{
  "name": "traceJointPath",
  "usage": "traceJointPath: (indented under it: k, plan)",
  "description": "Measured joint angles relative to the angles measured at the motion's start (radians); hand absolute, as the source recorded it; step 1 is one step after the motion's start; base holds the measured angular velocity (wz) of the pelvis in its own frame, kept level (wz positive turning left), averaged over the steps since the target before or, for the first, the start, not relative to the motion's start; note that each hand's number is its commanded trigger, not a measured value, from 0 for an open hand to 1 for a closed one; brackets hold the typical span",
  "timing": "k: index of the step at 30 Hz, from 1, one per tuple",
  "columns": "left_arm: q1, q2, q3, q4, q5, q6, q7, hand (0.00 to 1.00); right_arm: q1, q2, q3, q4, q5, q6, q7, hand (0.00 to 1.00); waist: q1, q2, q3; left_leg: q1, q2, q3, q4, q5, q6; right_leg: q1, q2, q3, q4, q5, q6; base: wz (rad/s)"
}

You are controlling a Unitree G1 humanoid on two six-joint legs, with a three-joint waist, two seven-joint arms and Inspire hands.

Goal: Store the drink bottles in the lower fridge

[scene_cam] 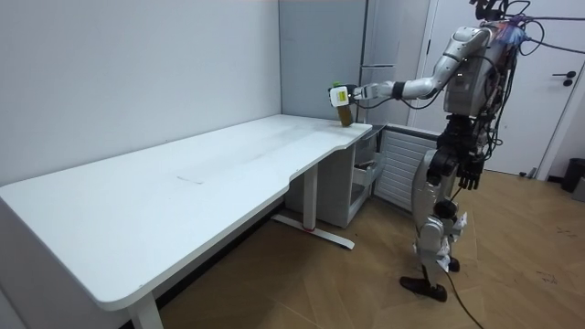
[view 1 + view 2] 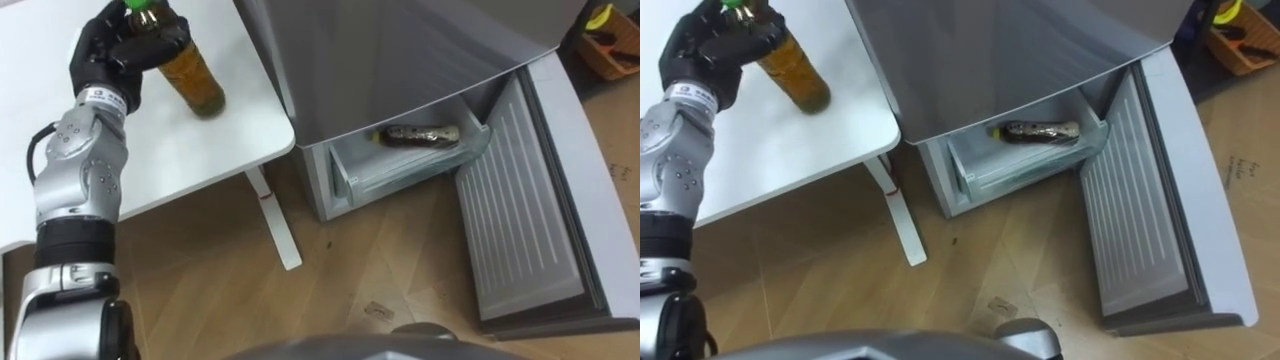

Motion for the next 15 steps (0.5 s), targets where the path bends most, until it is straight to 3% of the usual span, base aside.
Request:
traceJointPath:
  k: [7,15]
  plan:
    - [0.0,0.0,-0.026,0.005,0.002,0.036,0.0,1.0,0.0,0.003,0.0,0.001,0.0,0.009,-0.001,0.0,-0.002,-0.001,0.0008,-0.002,0.0,0.0,0.0,0.0,0.0,-0.005,0.0,0.009,0.0,0.0,0.0,0.0]
    - [0.0,0.0,-0.025,0.005,0.001,0.049,0.001,1.0,0.0,0.003,0.0,-0.001,0.0,0.009,-0.002,0.0,-0.002,0.0,-0.0029,0.0,0.0,0.0,0.0,0.0,0.0,-0.005,0.001,0.012,0.002,0.0,0.0,0.0]
